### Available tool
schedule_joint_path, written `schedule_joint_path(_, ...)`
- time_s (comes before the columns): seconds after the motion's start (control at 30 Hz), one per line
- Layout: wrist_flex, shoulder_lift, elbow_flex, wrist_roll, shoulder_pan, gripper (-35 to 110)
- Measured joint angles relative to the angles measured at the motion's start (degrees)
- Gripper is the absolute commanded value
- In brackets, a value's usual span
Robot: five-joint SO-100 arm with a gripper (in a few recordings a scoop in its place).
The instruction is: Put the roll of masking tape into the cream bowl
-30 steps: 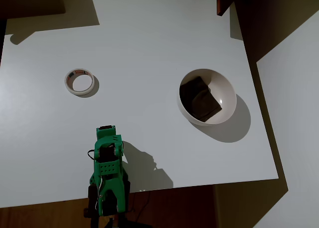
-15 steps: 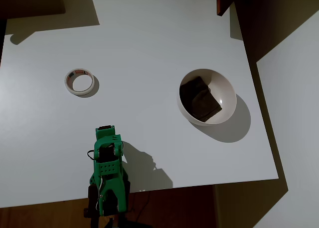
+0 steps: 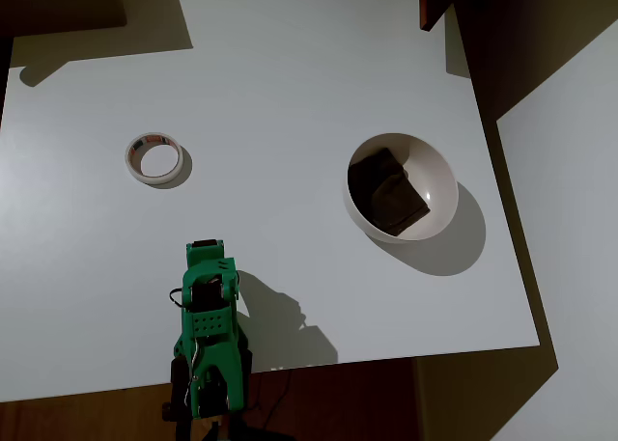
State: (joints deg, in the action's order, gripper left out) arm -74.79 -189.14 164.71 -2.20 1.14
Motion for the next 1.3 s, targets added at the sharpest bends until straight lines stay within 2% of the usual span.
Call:
schedule_joint_path(0.27, 4.0, 26.7, -17.6, -1.5, 3.9, -8)
schedule_joint_path(0.43, -0.4, 41.2, -33.0, -1.6, 5.6, -8)
schedule_joint_path(0.47, -1.6, 44.3, -36.4, -1.6, 5.7, -6)
schedule_joint_path(0.57, -5.4, 54.0, -46.6, -1.9, 6.1, 20)
schedule_joint_path(0.63, -6.9, 58.2, -51.4, -2.5, 7.5, 22)
schedule_joint_path(0.97, -8.7, 76.8, -64.4, -5.5, 13.7, 22)
schedule_joint_path(1.3, -4.7, 95.2, -72.2, -4.9, 9.7, 22)
